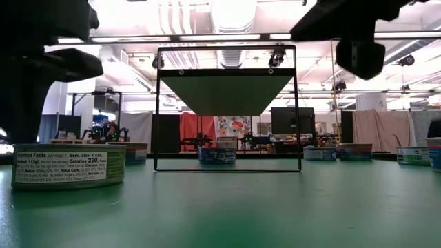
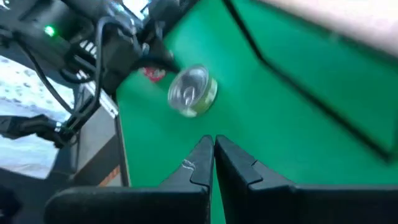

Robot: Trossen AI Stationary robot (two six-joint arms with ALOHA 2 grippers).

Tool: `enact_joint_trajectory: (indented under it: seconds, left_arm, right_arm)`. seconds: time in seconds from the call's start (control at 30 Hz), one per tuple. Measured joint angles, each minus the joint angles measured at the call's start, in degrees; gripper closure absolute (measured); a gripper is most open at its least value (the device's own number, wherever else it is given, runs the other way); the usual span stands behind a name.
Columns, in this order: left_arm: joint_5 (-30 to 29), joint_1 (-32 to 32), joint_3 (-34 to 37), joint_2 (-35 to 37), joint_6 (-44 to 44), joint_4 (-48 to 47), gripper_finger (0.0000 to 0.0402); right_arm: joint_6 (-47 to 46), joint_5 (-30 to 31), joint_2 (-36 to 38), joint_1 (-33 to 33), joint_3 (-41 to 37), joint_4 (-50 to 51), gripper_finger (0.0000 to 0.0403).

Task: Stack canned seafood by type on shelf
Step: Put the bottom green tuna can on the shelf

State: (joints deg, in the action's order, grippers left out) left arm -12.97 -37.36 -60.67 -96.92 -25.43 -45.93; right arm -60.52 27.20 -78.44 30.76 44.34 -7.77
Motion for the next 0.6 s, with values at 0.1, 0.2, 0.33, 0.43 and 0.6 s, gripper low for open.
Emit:
enact_joint_trajectory:
  seconds: [0.1, 0.2, 0.33, 0.43, 0.6]
  left_arm:
    - [-1.3, 0.0, 0.7, 0.0, 0.6, 1.0, 0.0402]
    - [-2.1, 0.0, 1.1, 0.0, 1.4, 1.5, 0.0401]
    - [-2.1, 0.0, 1.5, -0.1, 2.9, 4.3, 0.0402]
    - [-2.1, 0.0, 1.6, -0.9, 3.1, 7.1, 0.0401]
    - [-2.0, 0.0, 1.6, -2.7, 5.8, 12.8, 0.0401]
  right_arm:
    - [-3.8, -2.7, -3.2, 0.0, 1.8, 0.1, 0.0394]
    - [-4.6, -4.2, -6.0, 0.3, 4.8, 0.5, 0.0394]
    - [-4.2, -4.7, -9.6, 1.4, 11.0, 5.5, 0.0394]
    - [-4.6, -4.7, -12.4, 2.4, 16.5, 13.8, 0.0394]
    - [-7.7, -5.0, -17.8, 4.1, 24.7, 29.5, 0.0394]
